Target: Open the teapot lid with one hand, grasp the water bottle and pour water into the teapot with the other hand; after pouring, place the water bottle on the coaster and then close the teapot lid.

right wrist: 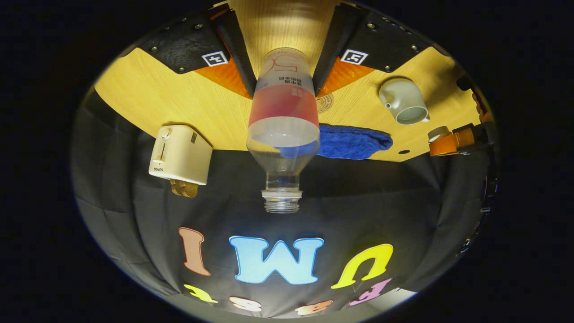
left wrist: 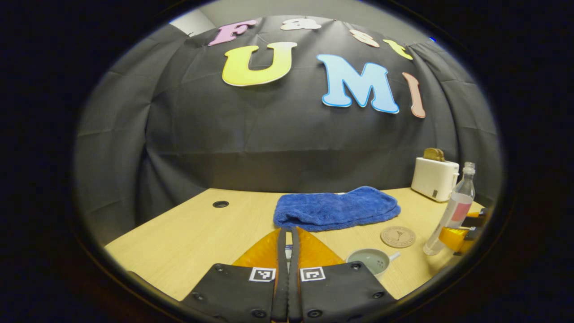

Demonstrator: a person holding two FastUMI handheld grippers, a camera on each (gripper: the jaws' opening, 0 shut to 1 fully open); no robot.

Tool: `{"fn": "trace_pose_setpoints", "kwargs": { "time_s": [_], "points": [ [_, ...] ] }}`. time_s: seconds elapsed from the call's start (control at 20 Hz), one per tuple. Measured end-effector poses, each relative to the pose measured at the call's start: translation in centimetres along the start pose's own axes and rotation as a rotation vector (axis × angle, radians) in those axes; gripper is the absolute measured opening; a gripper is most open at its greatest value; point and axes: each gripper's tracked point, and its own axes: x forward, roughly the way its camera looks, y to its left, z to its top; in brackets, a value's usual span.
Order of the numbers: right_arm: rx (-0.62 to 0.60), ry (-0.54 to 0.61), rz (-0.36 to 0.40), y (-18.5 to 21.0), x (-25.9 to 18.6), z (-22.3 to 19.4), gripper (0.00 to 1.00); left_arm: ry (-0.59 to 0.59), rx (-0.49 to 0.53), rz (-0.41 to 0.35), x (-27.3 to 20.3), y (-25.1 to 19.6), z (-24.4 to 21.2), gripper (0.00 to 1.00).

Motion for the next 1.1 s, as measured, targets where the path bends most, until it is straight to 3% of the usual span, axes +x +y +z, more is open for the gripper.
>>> {"fn": "trace_pose_setpoints", "kwargs": {
  "time_s": [0.55, 1.1],
  "points": [
    [-0.515, -0.104, -0.067, -0.7, 1.9, 5.1, 0.76, 0.016, -0.006, 0.003, 0.2, 0.4, -0.6, 0.07],
    [-0.974, -0.082, -0.115, 1.1, 4.3, 5.3, 0.76, 0.014, -0.024, 0.020, 0.2, 1.4, -0.3, 0.07]
  ]
}}
